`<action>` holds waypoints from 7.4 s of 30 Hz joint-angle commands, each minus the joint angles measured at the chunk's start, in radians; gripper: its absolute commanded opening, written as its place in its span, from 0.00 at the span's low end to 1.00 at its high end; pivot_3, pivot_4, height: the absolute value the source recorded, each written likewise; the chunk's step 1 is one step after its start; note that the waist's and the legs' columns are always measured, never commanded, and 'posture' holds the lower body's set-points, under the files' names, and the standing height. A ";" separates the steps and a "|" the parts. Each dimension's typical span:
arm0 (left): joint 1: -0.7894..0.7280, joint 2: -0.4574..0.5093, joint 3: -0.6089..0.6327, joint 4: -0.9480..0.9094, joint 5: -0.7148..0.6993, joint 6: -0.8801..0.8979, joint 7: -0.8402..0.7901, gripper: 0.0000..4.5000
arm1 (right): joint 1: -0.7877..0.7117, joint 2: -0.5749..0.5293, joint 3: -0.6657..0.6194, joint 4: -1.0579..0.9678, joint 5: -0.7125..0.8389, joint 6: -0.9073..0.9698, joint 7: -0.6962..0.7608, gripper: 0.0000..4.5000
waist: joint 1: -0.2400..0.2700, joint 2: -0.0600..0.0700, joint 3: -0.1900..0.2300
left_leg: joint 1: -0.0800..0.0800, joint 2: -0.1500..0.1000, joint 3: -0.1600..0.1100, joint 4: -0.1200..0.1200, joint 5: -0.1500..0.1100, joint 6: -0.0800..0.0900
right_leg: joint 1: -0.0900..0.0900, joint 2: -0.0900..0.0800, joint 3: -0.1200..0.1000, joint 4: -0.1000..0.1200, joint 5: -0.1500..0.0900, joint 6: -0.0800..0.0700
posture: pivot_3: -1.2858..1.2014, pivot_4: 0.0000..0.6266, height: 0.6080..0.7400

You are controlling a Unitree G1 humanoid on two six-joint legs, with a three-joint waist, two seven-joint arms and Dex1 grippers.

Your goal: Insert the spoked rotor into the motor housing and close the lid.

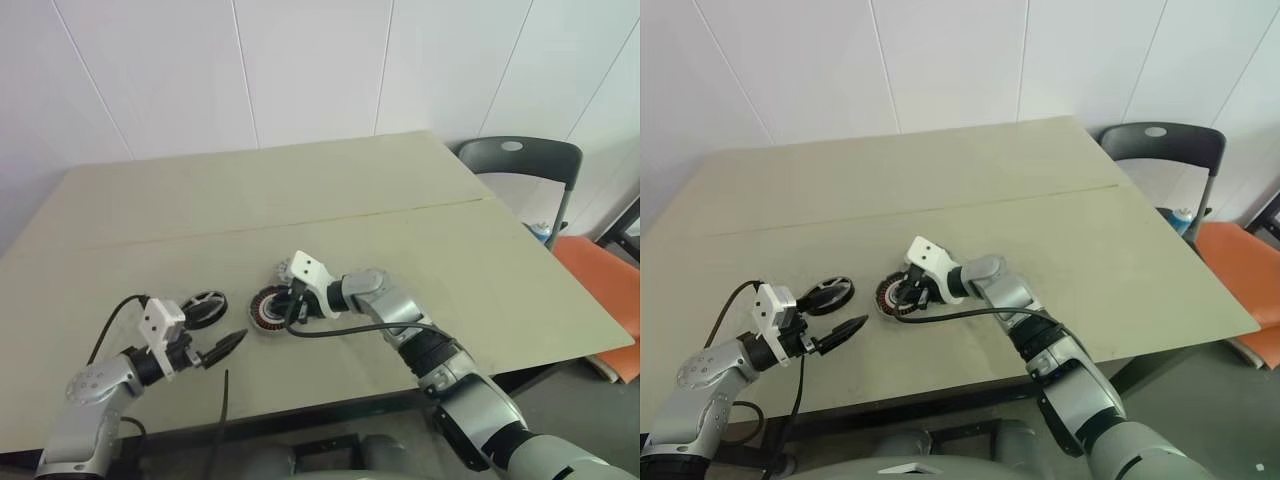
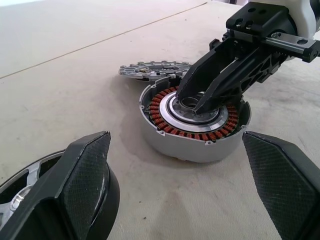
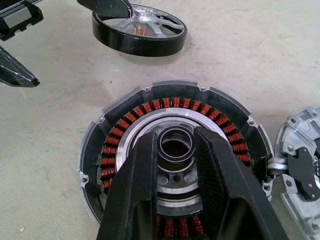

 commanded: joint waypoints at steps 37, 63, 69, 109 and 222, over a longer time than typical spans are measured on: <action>-0.033 0.011 0.013 0.014 0.005 -0.019 -0.010 1.00 | -0.010 -0.022 -0.009 0.011 -0.007 0.054 0.009 0.53 | 0.001 0.000 0.000 | 0.000 0.000 0.000 0.001 0.000 0.000 | 0.001 0.000 0.000 0.000 0.000 0.000 | 0.52 0.00 1.00; -0.037 0.013 0.005 0.014 0.018 -0.006 -0.008 1.00 | -0.043 0.024 -0.059 0.100 0.033 0.030 -0.043 0.01 | 0.002 0.001 0.001 | 0.000 0.000 0.000 0.002 0.000 0.000 | 0.002 -0.001 -0.001 0.000 0.000 0.000 | 0.52 0.00 1.00; -0.043 0.015 0.003 0.014 0.019 0.000 -0.011 1.00 | -0.043 0.030 -0.067 0.103 0.039 0.025 -0.054 0.01 | 0.002 0.001 0.001 | 0.000 0.000 0.000 0.002 0.000 0.000 | 0.002 -0.001 -0.001 0.000 0.000 0.000 | 0.52 0.00 1.00; -0.041 0.008 0.005 -0.020 0.012 0.026 0.009 1.00 | -0.033 0.046 -0.047 0.042 0.069 0.036 -0.026 0.01 | -0.001 0.001 0.003 | -0.002 0.000 0.000 -0.001 0.000 0.000 | -0.001 -0.001 -0.001 -0.001 0.000 0.000 | 0.52 0.00 1.00; -0.027 -0.194 0.286 -0.178 -1.439 0.740 1.174 1.00 | 0.024 -0.477 -0.123 -0.320 0.145 -0.035 0.346 0.01 | 0.029 0.001 0.011 | -0.018 0.007 0.001 0.003 -0.001 -0.004 | -0.004 -0.006 -0.015 -0.012 0.004 -0.001 | 0.52 0.00 1.00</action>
